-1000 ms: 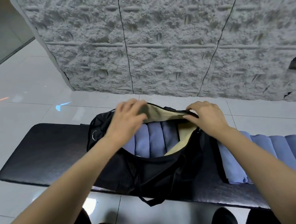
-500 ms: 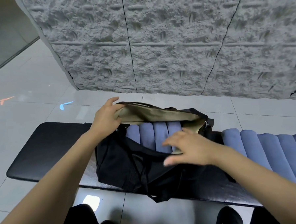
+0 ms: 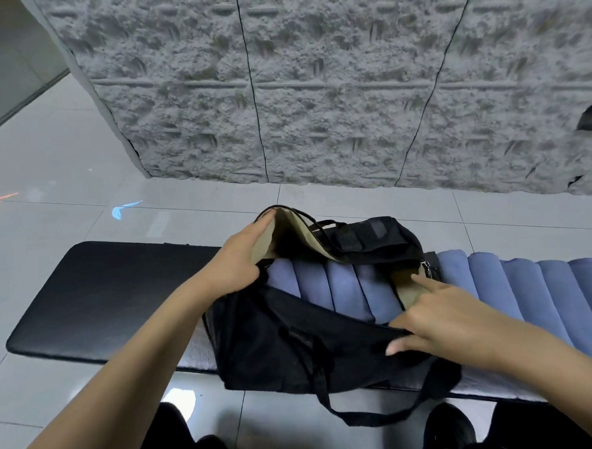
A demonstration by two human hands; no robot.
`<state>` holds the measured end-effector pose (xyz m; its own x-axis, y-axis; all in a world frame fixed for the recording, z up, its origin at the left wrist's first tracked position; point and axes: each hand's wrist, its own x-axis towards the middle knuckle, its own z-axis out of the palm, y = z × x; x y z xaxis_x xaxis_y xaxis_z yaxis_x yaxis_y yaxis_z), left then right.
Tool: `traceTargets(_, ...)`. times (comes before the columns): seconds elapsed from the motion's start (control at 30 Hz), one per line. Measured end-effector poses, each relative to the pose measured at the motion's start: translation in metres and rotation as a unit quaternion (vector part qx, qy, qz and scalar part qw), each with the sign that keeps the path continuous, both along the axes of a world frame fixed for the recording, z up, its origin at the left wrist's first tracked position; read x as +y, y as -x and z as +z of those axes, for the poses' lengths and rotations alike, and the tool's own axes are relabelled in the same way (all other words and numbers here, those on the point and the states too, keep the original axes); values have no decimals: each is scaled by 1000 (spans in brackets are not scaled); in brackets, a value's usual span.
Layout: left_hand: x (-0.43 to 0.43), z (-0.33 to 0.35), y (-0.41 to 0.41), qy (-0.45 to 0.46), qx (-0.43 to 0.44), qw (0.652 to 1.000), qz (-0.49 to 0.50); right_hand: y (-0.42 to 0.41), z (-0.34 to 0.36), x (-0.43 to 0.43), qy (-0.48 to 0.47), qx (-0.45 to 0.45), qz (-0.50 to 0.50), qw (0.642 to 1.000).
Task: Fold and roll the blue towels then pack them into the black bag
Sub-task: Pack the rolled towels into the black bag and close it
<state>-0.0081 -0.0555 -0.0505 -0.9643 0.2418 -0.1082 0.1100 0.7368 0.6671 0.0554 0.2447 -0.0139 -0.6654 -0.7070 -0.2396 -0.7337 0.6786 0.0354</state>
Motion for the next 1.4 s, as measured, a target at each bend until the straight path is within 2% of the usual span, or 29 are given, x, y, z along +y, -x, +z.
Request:
traceTargets(0.03, 0, -1, 0, -3, 8, 1000, 3, 2, 4, -4, -11, -70, -42, 997)
traceTargets(0.1, -1, 0, 0, -4, 26, 1000, 13, 15, -4, -11, 30, -93, -54, 994)
traceTargets(0.13, -4, 1, 1, 1, 38, 999, 17, 24, -9, -14, 56, -67, -51, 995)
traceTargets(0.2, -10, 2, 1, 10, 74, 997, 34, 47, -21, -17, 99, 58, -26, 993)
traceTargets(0.27, -16, 2, 0, 10, 114, 990, 78, 68, -21, -15, 120, 142, -90, 978)
traceTargets(0.37, -22, 2, -2, 5, 115, 987, 111, 93, -21, 4, 138, 146, -172, 964)
traceTargets(0.43, -25, 2, 0, 3, 98, 989, 112, 106, -22, 16, 157, 101, -222, 957)
traceTargets(0.5, -26, 4, 3, -1, 86, 991, 103, 116, -18, 21, 224, 16, -290, 930)
traceTargets(0.57, -26, 6, 7, -7, 78, 993, 85, 128, -18, 23, 287, -41, -318, 903)
traceTargets(0.73, -30, 8, 8, -75, 70, 990, 96, 146, -18, 27, 349, -111, -363, 857)
traceTargets(0.83, -27, 3, 10, -102, 17, 988, 118, 149, -29, 31, 387, -174, -401, 812)
traceTargets(0.87, -24, 2, 11, -92, 5, 988, 121, 151, -32, 31, 386, -173, -413, 807)
traceTargets(0.9, -22, 1, 13, -58, -2, 992, 113, 152, -35, 31, 375, -153, -417, 813)
traceTargets(0.97, -21, 0, 17, 132, 24, 990, 46, 149, -37, 29, 315, -61, -399, 859)
traceTargets(1.03, -19, -4, 21, 310, 143, 940, -24, 139, -36, 24, 252, 107, -277, 921)
traceTargets(1.1, -13, -5, 27, 385, 240, 886, -90, 129, -33, 18, 190, 232, -88, 950)
traceTargets(1.17, -7, -8, 31, 402, 291, 854, -160, 124, -34, 16, 97, 251, 33, 963)
traceTargets(1.23, -6, -12, 33, 382, 303, 852, -188, 125, -42, 15, 26, 227, 55, 972)
traceTargets(1.3, -8, -10, 34, 331, 276, 887, -168, 128, -43, 11, 10, 212, -17, 977)
traceTargets(1.37, -7, -8, 33, 282, 245, 913, -164, 133, -36, 3, 50, 194, -150, 968)
traceTargets(1.4, -4, -6, 34, 264, 251, 917, -162, 135, -35, -1, 80, 197, -183, 960)
